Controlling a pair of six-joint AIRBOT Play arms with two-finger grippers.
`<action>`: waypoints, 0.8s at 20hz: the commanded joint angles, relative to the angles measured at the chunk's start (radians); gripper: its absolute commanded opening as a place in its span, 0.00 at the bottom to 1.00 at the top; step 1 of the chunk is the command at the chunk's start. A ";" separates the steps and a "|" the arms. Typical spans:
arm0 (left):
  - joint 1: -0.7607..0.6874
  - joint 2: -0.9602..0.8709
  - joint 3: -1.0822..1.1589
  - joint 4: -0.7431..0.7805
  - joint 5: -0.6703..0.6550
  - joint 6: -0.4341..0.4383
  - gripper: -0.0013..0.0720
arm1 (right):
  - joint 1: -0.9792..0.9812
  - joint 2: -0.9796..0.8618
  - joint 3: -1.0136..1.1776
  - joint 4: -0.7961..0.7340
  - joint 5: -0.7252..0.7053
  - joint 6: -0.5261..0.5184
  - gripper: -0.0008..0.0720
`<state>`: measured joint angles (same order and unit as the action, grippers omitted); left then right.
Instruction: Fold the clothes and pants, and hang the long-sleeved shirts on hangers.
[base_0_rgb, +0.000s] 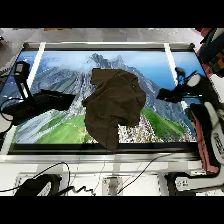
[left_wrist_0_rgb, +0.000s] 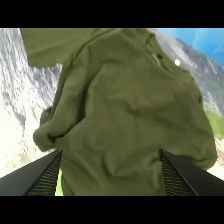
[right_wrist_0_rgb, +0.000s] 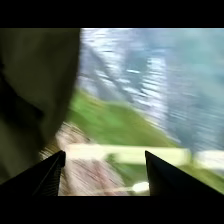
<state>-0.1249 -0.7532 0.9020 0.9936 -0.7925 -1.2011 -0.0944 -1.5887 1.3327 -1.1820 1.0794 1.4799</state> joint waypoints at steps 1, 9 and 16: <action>0.000 -0.037 0.000 0.000 -0.006 -0.005 0.96 | 0.028 -0.165 0.000 0.228 -0.114 -0.003 0.78; 0.000 -0.111 0.000 0.000 -0.010 -0.009 0.96 | 0.071 -0.282 0.032 0.340 -0.278 -0.002 0.65; 0.000 -0.250 -0.009 0.001 -0.148 -0.032 0.96 | 0.082 -0.205 0.034 0.267 -0.259 -0.113 0.02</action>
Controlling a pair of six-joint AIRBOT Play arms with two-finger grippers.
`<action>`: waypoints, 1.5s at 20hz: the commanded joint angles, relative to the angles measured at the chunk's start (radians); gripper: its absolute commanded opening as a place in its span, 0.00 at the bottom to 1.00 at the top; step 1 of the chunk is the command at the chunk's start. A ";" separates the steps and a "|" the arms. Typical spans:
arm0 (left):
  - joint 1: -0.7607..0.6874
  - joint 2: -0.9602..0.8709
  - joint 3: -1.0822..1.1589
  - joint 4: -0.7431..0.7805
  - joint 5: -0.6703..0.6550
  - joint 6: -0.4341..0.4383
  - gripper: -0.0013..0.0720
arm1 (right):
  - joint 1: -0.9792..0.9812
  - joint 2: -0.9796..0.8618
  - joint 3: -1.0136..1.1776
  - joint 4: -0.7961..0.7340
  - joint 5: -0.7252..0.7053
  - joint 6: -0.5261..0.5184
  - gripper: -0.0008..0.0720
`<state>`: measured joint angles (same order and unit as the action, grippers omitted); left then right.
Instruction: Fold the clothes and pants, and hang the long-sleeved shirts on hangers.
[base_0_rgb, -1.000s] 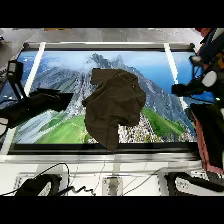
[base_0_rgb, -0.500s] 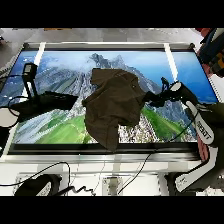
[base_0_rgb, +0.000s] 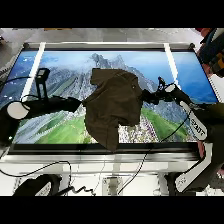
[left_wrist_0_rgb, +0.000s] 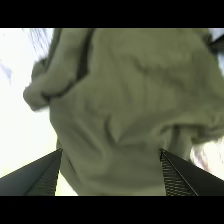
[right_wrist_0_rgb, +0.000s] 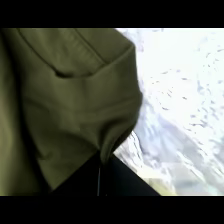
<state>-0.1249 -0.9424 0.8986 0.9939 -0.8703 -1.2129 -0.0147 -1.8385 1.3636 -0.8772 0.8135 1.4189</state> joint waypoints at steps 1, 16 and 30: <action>0.000 -0.093 -0.019 0.000 -0.095 -0.047 0.96 | 0.002 0.079 0.003 -0.084 0.014 -0.052 0.02; -0.423 -0.312 -0.372 -0.327 0.157 -0.107 0.96 | 0.003 0.193 0.003 -0.121 0.193 -0.051 0.03; -0.132 -0.185 0.000 -0.213 0.012 0.000 0.04 | 0.002 0.444 0.074 -0.467 0.195 -0.052 0.02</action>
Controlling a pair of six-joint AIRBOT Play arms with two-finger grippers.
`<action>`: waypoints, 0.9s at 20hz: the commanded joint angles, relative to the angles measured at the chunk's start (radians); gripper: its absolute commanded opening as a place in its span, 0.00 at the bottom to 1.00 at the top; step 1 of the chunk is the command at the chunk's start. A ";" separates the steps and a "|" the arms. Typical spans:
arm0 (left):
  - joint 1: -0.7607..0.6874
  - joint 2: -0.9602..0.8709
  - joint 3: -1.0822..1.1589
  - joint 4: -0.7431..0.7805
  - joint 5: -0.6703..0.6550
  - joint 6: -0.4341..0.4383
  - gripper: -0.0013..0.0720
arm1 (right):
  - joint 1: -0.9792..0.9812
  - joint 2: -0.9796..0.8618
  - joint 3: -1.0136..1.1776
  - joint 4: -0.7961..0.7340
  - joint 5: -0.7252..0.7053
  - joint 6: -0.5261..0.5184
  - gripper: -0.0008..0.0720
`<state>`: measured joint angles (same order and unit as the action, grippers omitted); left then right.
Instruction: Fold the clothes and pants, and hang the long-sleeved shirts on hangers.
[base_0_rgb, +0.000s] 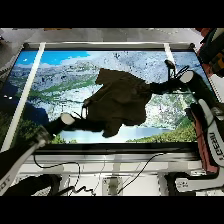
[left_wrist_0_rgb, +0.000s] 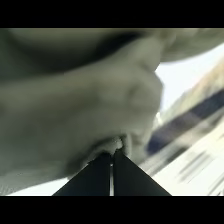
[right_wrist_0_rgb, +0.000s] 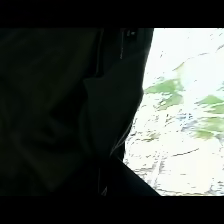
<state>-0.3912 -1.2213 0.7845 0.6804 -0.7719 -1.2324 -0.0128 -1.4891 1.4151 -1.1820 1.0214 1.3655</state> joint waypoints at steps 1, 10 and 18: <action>0.201 0.152 0.154 0.122 -0.109 0.020 0.04 | 0.000 0.147 0.023 -0.195 -0.022 0.001 0.03; 0.746 0.760 0.277 0.124 0.097 0.036 0.04 | 0.000 0.695 0.023 -0.249 -0.123 0.002 0.03; 0.842 1.085 0.277 0.215 0.381 0.036 0.04 | 0.001 1.139 0.023 -0.084 -0.123 0.041 0.03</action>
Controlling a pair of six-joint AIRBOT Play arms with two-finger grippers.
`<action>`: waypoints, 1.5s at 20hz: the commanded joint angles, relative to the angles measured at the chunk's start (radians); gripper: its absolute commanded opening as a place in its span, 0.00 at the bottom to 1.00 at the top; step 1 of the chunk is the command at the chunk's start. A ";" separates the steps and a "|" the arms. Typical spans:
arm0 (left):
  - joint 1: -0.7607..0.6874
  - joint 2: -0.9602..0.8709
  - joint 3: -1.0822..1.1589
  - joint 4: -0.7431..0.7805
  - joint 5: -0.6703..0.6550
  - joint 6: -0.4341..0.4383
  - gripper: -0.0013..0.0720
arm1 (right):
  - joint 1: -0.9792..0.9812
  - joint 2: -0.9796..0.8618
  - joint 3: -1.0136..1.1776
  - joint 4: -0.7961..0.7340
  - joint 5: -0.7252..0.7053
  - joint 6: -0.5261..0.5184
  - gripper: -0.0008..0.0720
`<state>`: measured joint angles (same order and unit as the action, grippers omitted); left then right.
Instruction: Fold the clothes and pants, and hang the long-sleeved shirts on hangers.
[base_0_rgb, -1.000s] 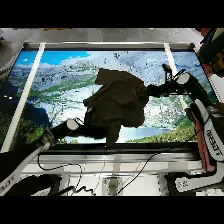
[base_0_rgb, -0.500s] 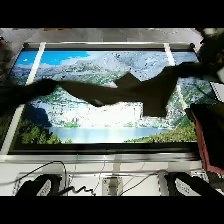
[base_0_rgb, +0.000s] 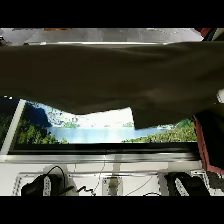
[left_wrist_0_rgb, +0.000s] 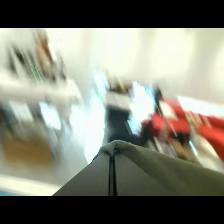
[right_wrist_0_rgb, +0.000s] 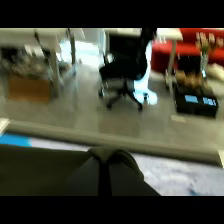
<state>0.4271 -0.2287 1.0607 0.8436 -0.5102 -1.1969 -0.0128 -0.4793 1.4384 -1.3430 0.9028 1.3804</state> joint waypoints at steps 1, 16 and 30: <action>0.023 0.100 0.001 0.051 0.137 0.000 0.04 | 0.001 0.150 -0.001 0.104 -0.004 0.029 0.02; -0.175 -0.908 -0.071 -0.080 -0.369 0.144 0.04 | 0.001 -0.612 -0.447 0.121 -0.353 0.130 0.03; -0.089 -1.072 -0.026 -0.175 -0.448 0.390 0.63 | -0.377 -0.832 -0.406 0.050 0.111 -0.014 0.33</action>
<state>0.2726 -1.3499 1.0332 0.5701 -0.8230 -0.8211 -0.2615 -1.3102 1.0283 -1.2610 0.6960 1.4742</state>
